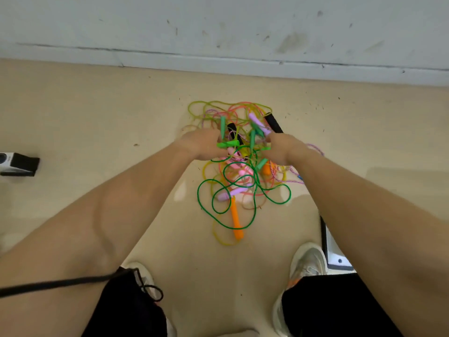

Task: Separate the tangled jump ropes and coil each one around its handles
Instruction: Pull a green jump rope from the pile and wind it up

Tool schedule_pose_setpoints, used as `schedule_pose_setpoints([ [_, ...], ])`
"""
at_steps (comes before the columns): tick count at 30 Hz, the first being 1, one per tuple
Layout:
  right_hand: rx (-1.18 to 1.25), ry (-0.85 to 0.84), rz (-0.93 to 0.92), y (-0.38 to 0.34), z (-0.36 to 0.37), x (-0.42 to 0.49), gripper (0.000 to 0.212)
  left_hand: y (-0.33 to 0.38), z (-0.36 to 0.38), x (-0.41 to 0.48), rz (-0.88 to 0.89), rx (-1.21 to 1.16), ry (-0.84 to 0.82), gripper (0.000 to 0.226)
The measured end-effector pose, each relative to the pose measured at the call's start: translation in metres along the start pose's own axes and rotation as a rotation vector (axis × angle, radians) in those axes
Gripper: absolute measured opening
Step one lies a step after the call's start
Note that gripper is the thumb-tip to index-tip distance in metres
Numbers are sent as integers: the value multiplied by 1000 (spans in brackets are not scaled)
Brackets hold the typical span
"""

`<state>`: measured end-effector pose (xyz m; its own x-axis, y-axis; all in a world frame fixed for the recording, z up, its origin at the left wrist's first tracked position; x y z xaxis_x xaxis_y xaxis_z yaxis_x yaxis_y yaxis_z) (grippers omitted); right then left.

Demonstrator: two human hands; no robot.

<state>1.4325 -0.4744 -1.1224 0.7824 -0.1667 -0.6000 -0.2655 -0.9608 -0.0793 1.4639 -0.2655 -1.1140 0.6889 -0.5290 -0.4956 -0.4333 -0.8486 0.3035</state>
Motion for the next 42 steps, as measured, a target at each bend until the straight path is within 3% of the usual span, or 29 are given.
schedule_pose_setpoints([
  [2,20,-25,27,11,18,-7,52,4,16,-6,2,12,-32,60],
  [6,81,-87,78,33,52,-17,44,12,36,-10,-3,15,-96,59],
  [14,170,-125,105,41,114,1,42,13,99,-11,-33,-164,-40,42],
  [19,458,-52,191,38,137,44,15,3,123,23,-19,-232,-25,43],
  [23,698,25,374,39,147,86,32,-5,128,59,-31,-380,73,50],
  [27,874,48,473,38,149,115,45,-6,137,82,-20,-499,146,29],
  [32,1197,-92,525,35,149,100,17,-3,137,86,-35,-620,195,28],
  [36,1451,-163,368,18,129,47,7,12,108,78,-88,-844,301,24],
  [40,1281,-231,46,-19,95,-8,24,39,68,53,-126,-1049,217,48],
  [42,1145,-192,-95,-35,72,-30,18,48,41,34,-75,-1056,278,37],
])
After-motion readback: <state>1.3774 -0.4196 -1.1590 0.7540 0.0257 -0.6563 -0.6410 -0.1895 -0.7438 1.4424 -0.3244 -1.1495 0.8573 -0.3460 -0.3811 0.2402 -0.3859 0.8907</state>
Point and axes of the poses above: each hand's wrist, its own x-axis towards the middle knuckle, its own z-axis out of the palm, y = z × x, the point moved 5 cm from there along x, towards the middle knuckle, and after that the axes turned 12 degrees about z, right-handed, at the moved point
